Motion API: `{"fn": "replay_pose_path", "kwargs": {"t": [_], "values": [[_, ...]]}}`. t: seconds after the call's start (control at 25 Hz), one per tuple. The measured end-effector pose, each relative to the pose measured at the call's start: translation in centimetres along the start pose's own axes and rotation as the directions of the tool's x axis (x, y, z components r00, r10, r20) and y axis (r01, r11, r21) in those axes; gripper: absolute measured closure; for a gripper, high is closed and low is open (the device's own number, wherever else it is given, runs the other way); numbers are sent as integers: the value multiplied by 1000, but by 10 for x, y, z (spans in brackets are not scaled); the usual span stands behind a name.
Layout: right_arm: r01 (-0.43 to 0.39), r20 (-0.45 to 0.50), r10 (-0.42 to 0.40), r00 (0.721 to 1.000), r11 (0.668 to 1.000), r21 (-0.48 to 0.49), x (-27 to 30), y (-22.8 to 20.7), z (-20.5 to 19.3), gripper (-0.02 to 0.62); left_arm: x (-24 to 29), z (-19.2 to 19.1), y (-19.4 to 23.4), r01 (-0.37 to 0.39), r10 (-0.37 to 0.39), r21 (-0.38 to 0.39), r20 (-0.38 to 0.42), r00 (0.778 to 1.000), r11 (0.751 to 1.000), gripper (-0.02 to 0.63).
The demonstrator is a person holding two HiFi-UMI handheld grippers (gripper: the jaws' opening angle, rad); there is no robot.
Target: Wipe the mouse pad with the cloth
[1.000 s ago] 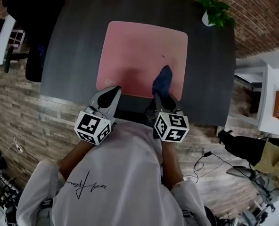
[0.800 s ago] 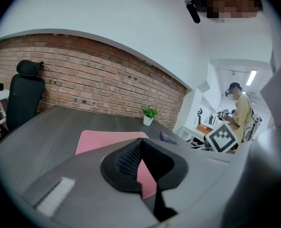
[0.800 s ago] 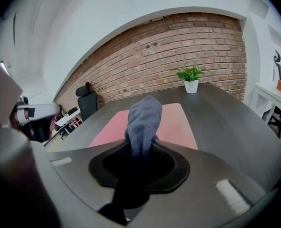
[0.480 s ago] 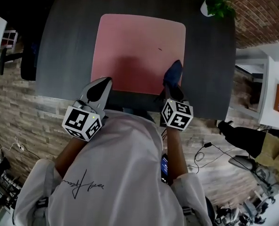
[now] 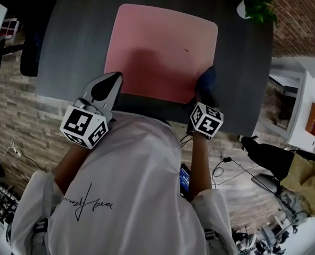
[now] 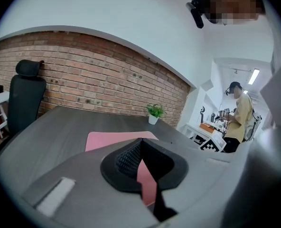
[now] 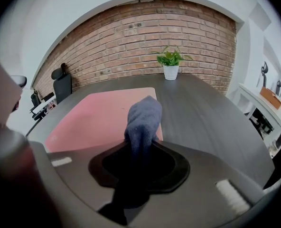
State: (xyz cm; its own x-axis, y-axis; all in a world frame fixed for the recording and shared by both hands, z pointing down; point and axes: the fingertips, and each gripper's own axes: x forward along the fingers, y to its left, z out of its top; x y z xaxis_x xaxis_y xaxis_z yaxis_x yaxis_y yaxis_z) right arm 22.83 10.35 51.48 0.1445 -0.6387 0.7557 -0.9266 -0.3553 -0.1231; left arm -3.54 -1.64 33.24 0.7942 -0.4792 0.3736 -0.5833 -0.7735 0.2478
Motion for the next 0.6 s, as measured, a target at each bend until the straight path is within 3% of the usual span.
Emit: {"fn": "replay_pose_path", "kwargs": {"t": [0.2,0.6], "values": [[16,-29,-16,999,1000,-3,13,5,-7,500,-8,6,2,-22,21,45,26,999,999,592],[4,-71,-5,997,1000,-11,25,20,-12,508,-6,4,11,-58,61,-54,54,997,997,604]]}}
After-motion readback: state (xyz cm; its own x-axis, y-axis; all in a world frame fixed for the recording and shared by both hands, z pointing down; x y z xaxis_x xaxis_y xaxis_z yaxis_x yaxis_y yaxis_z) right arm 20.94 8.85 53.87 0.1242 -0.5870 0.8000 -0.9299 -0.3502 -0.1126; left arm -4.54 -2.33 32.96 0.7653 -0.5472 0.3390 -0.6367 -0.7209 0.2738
